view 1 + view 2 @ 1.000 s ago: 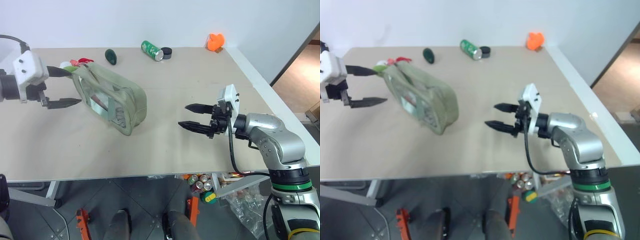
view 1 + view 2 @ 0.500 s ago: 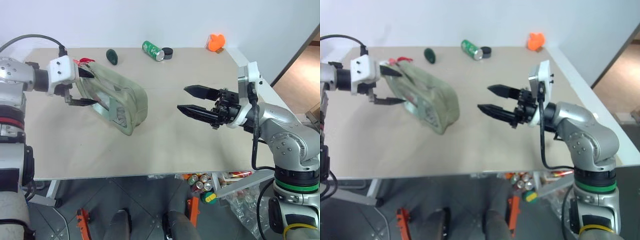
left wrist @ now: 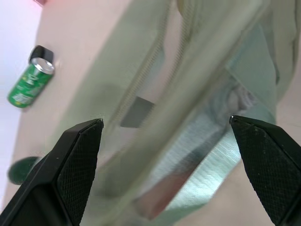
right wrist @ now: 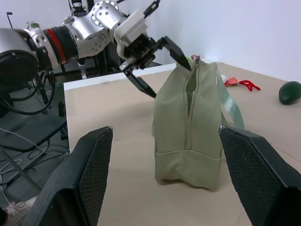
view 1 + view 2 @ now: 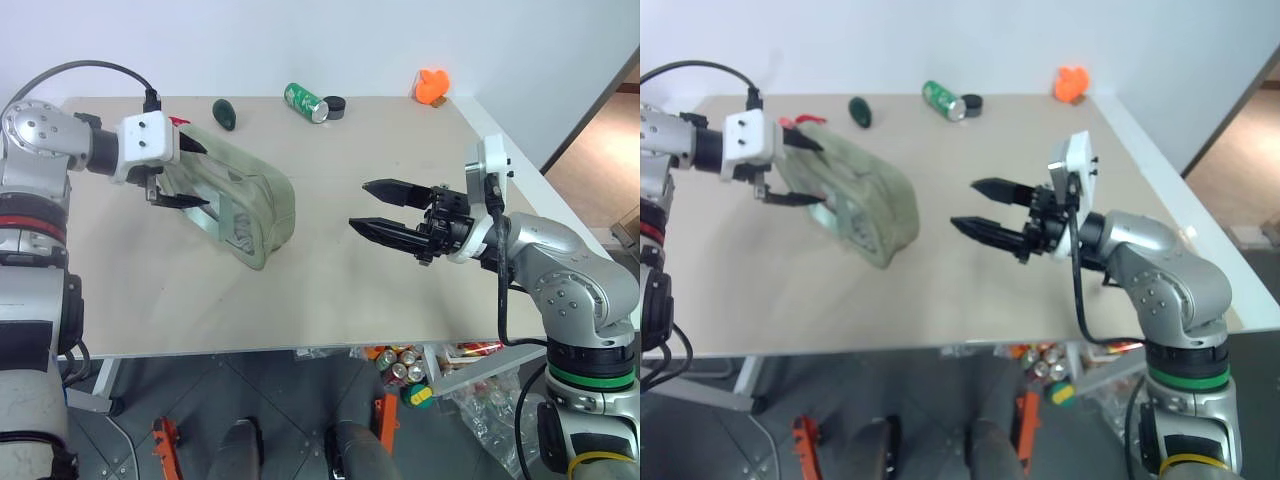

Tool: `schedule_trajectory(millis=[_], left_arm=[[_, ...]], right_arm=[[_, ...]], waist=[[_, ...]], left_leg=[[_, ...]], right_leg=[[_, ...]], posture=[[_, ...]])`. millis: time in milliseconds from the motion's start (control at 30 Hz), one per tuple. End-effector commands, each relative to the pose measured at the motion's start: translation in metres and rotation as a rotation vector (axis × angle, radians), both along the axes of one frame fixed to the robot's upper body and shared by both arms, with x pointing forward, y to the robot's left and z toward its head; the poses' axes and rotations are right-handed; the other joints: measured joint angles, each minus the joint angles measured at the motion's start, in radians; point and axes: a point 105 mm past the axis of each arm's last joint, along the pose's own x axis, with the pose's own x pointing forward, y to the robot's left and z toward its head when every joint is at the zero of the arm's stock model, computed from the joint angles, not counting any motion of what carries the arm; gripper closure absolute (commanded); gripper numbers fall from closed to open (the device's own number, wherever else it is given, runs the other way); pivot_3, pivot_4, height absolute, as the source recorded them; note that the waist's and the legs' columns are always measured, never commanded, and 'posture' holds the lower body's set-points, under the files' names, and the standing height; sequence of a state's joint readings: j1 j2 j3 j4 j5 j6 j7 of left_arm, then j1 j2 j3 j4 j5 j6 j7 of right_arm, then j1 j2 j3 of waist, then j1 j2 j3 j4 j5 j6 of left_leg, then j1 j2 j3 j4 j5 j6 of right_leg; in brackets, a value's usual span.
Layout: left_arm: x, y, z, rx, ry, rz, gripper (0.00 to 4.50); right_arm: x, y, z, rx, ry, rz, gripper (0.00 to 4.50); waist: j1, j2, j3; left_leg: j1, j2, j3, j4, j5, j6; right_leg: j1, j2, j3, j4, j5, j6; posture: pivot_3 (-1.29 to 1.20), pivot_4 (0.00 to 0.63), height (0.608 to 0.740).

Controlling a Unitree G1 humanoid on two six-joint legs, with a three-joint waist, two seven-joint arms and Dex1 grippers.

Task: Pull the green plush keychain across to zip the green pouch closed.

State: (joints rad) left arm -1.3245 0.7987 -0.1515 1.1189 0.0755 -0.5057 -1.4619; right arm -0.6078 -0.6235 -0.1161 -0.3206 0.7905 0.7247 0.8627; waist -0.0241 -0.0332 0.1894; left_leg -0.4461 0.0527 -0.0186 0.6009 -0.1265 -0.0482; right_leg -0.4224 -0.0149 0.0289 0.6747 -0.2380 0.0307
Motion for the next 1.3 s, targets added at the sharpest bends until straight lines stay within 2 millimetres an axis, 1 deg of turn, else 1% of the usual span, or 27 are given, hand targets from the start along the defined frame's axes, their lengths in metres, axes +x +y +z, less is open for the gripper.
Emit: schedule_trajectory(millis=[33, 67, 167, 267, 433, 533, 667, 733, 800, 900, 1000, 1167, 1300], left_arm=[[-0.002, 0.002, 0.011, 0.029, -0.032, -0.007, 0.03], [-0.002, 0.002, 0.011, 0.031, -0.029, -0.006, 0.03], [-0.003, 0.004, 0.01, 0.043, -0.02, -0.003, 0.84], [-0.002, 0.005, 0.01, 0.054, -0.019, 0.001, 1.81], [-0.001, 0.003, 0.01, 0.056, -0.015, 0.004, 3.58], [0.0, 0.001, 0.009, 0.061, -0.016, 0.001, 4.42], [0.002, -0.003, 0.006, 0.081, -0.01, -0.002, 4.42], [0.003, -0.007, 0.001, 0.099, 0.026, 0.001, 4.42], [0.005, -0.017, 0.003, 0.06, 0.06, -0.001, 4.42], [-0.001, -0.039, 0.012, -0.043, 0.154, -0.06, 4.42], [-0.003, -0.048, 0.015, -0.048, 0.197, -0.045, 4.42], [-0.009, -0.056, 0.016, 0.034, 0.211, -0.007, 4.42], [-0.012, -0.053, 0.016, 0.168, 0.163, 0.045, 4.42]], right_arm=[[-0.006, 0.002, 0.008, -0.007, -0.06, 0.002, 0.78], [-0.006, 0.002, 0.008, -0.007, -0.06, 0.001, 0.78], [-0.005, 0.002, 0.008, -0.012, -0.064, -0.006, 0.78], [-0.005, 0.0, 0.009, -0.014, -0.069, -0.01, 0.78], [-0.004, -0.002, 0.01, -0.017, -0.077, -0.019, 0.78], [-0.003, -0.002, 0.01, -0.02, -0.08, -0.023, 0.78], [-0.003, -0.002, 0.01, -0.024, -0.082, -0.026, 0.78], [-0.003, -0.002, 0.01, -0.026, -0.083, -0.03, 0.78], [-0.002, -0.002, 0.01, -0.025, -0.083, -0.033, 0.78], [-0.002, -0.002, 0.008, -0.028, -0.082, -0.033, 0.78], [-0.002, -0.001, 0.008, -0.026, -0.081, -0.03, 0.78], [0.0, 0.003, 0.007, -0.026, -0.084, -0.017, 0.78], [0.001, 0.006, 0.007, -0.024, -0.086, -0.009, 0.78]], waist=[[0.0, 0.0, 0.0], [0.0, 0.0, 0.0], [0.0, 0.0, 0.0], [0.0, 0.0, 0.0], [0.0, 0.0, 0.0], [0.0, 0.0, 0.0], [0.0, 0.0, 0.0], [0.0, 0.0, 0.0], [0.0, 0.0, 0.0], [0.004, 0.0, 0.0], [0.004, 0.0, 0.0], [0.002, 0.0, 0.0], [0.002, 0.0, 0.0]], left_leg=[[0.0, 0.0, 0.0, 0.0, 0.0, 0.0], [0.0, 0.0, 0.0, 0.0, 0.0, 0.0], [0.0, 0.0, 0.0, 0.0, 0.0, 0.0], [0.0, 0.0, 0.0, 0.001, 0.0, 0.0], [0.0, 0.0, 0.0, 0.001, 0.0, 0.0], [0.0, 0.0, 0.0, 0.001, 0.0, 0.0], [0.0, 0.0, 0.0, 0.001, 0.0, 0.0], [0.0, 0.0, 0.0, 0.001, 0.0, 0.0], [0.0, 0.0, 0.0, 0.001, 0.0, 0.0], [0.0, -0.001, -0.001, 0.002, 0.0, 0.0], [-0.001, -0.002, -0.002, 0.002, 0.0, 0.0], [-0.001, -0.002, -0.002, 0.002, 0.0, 0.0], [-0.001, -0.002, -0.003, 0.002, 0.0, 0.0]], right_leg=[[0.0, 0.0, 0.0, 0.0, 0.0, 0.0], [0.0, 0.0, 0.0, 0.0, 0.0, 0.0], [0.0, 0.0, 0.0, 0.001, 0.0, 0.0], [0.0, 0.0, 0.0, 0.001, 0.0, 0.0], [0.0, 0.0, 0.0, 0.002, 0.0, 0.0], [0.0, 0.0, 0.0, 0.002, 0.0, 0.0], [0.0, 0.0, 0.0, 0.002, 0.0, 0.0], [0.0, 0.0, 0.0, 0.002, 0.0, 0.0], [0.0, 0.0, 0.0, 0.002, 0.0, 0.0], [0.0, 0.0, 0.0, 0.003, -0.001, 0.0], [0.0, -0.001, 0.0, 0.003, -0.001, 0.001], [0.0, -0.001, 0.0, 0.003, -0.002, 0.001], [-0.001, 0.0, -0.001, 0.005, -0.002, 0.0]], posture=[[0.0, 0.15, 0.74], [0.0, 0.15, 0.74], [0.0, 0.15, 0.74], [0.0, 0.15, 0.74], [0.0, 0.15, 0.74], [0.0, 0.15, 0.74], [0.0, 0.15, 0.74], [0.0, 0.15, 0.74], [0.0, 0.15, 0.74], [0.0, 0.15, 0.74], [0.0, 0.15, 0.74], [0.0, 0.15, 0.74], [0.0, 0.15, 0.74]])
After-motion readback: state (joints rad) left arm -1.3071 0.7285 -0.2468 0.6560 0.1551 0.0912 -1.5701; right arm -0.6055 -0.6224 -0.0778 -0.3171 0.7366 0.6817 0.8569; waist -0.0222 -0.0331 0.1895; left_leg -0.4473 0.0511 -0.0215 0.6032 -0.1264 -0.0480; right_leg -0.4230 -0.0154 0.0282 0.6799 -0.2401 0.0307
